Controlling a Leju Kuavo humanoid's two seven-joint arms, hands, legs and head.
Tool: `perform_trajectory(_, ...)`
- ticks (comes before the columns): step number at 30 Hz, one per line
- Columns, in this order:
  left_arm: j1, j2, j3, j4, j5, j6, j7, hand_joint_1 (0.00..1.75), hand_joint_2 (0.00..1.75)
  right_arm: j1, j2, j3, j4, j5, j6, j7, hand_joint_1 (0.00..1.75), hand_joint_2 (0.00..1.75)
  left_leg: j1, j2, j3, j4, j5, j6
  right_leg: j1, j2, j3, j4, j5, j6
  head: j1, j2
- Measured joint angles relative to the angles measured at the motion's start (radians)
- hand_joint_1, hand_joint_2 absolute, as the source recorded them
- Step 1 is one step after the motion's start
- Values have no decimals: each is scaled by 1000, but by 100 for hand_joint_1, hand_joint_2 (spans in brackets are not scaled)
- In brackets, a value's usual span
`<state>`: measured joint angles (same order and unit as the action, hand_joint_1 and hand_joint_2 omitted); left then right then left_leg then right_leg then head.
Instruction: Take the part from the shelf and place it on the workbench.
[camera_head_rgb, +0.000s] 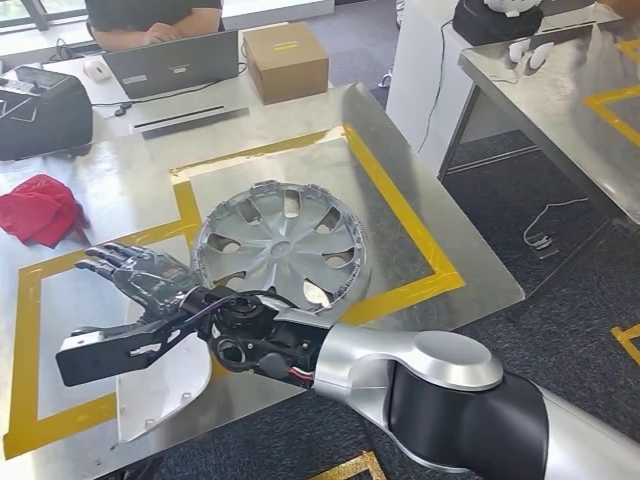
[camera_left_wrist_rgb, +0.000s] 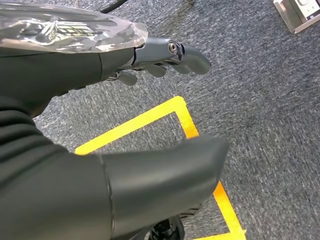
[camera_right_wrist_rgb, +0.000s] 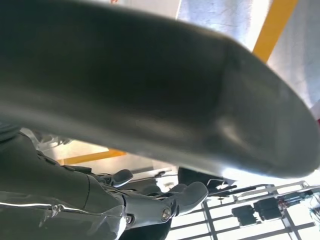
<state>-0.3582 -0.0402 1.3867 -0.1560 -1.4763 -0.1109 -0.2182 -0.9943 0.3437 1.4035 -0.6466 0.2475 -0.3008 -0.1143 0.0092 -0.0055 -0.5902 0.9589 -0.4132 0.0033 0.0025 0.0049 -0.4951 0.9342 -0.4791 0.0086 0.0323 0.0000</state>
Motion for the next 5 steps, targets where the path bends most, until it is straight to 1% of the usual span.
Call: perform_trajectory(5, -1, 0, 0, 0, 0, 1, -2, 0, 0, -15, 0, -4, -1, -110, -4, -39, 0, 0, 0, 0, 0, 0, 0, 0, 0, 0, 0, 0, 0, 0, 0, 0)
